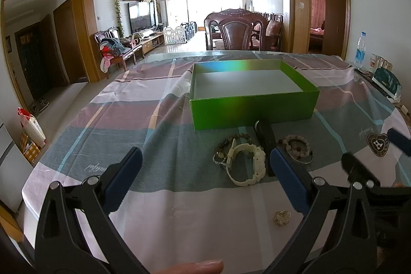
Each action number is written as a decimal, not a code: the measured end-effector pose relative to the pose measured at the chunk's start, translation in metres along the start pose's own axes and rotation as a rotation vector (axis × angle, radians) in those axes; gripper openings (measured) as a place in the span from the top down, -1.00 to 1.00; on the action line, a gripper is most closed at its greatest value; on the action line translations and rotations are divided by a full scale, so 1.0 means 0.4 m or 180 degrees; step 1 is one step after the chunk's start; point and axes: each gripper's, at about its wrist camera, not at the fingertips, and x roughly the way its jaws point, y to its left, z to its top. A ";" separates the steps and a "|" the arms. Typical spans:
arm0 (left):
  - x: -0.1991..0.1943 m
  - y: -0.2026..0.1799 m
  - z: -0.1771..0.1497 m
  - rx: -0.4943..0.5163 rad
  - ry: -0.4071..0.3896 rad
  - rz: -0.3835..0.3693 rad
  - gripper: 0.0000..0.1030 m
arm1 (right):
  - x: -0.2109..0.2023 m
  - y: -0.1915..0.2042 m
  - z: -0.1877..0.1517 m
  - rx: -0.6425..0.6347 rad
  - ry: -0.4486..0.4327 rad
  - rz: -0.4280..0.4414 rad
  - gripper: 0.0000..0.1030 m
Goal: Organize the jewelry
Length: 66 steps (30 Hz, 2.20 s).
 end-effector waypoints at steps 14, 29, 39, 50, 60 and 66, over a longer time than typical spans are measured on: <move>0.111 0.073 -0.015 -0.0045 0.0594 0.0015 -0.66 | 0.122 -0.006 -0.072 -0.0238 0.1041 0.0960 -0.31; 0.221 -0.020 -0.014 0.0232 0.1059 -0.0270 -0.31 | 0.317 -0.048 0.067 -0.0515 0.1297 0.0302 -0.21; 0.294 -0.025 -0.019 0.0122 0.1347 -0.0410 0.11 | 0.396 -0.015 0.006 -0.0479 0.1668 0.0772 0.71; 0.307 0.012 -0.015 0.0103 0.1343 -0.0349 0.62 | 0.341 -0.030 0.025 -0.0442 0.1642 0.0948 0.89; 0.295 0.011 -0.017 0.0142 0.1309 -0.0293 0.23 | 0.153 0.111 -0.057 -0.0987 0.1762 0.2060 0.14; 0.276 0.015 -0.011 0.0126 0.1257 -0.0311 0.16 | 0.202 0.114 -0.072 -0.1033 0.1858 0.1783 0.58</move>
